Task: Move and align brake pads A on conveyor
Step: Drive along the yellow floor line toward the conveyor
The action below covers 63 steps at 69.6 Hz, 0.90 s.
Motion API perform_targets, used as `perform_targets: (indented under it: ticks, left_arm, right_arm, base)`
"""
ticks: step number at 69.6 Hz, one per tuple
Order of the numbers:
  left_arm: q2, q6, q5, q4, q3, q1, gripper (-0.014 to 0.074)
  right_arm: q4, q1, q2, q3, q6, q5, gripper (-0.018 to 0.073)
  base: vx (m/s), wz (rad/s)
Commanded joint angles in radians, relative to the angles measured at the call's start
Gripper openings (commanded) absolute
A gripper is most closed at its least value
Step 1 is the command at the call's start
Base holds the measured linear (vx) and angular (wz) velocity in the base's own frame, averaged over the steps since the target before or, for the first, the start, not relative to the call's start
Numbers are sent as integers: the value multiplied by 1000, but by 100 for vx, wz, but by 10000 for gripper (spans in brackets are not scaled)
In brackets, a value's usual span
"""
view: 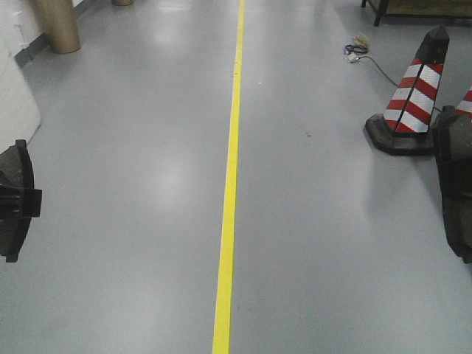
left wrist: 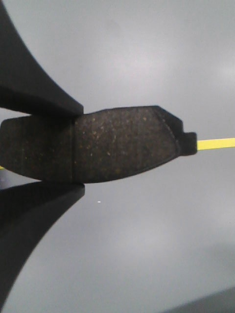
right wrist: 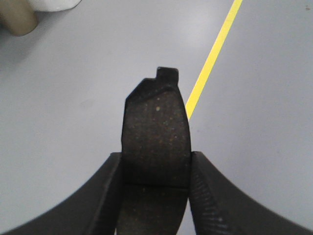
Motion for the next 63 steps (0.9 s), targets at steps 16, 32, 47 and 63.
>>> perform_targets:
  ticks: [16,32,47,63]
  left_arm:
    - [-15,-9,-72,17,-24,-4,-6]
    - [-15,-9,-71,16,-24,-4,-6]
    - [-15,-9,-71,16,-24,-4,-6]
    - [-15,-9,-71,15,-24,-4,-6]
  right_arm:
    - [-9,0,-8,-29,-9,-79,-3]
    - [-9,0,-8,-29,-9,-79,-3]
    - [-9,0,-8,-29,-9,-79,-3]
    - [-9,0,-11,-29,-9,-80,-3]
  base:
    - [62,-19]
    - [59,-17]
    - [58,-12]
    - [59,-5]
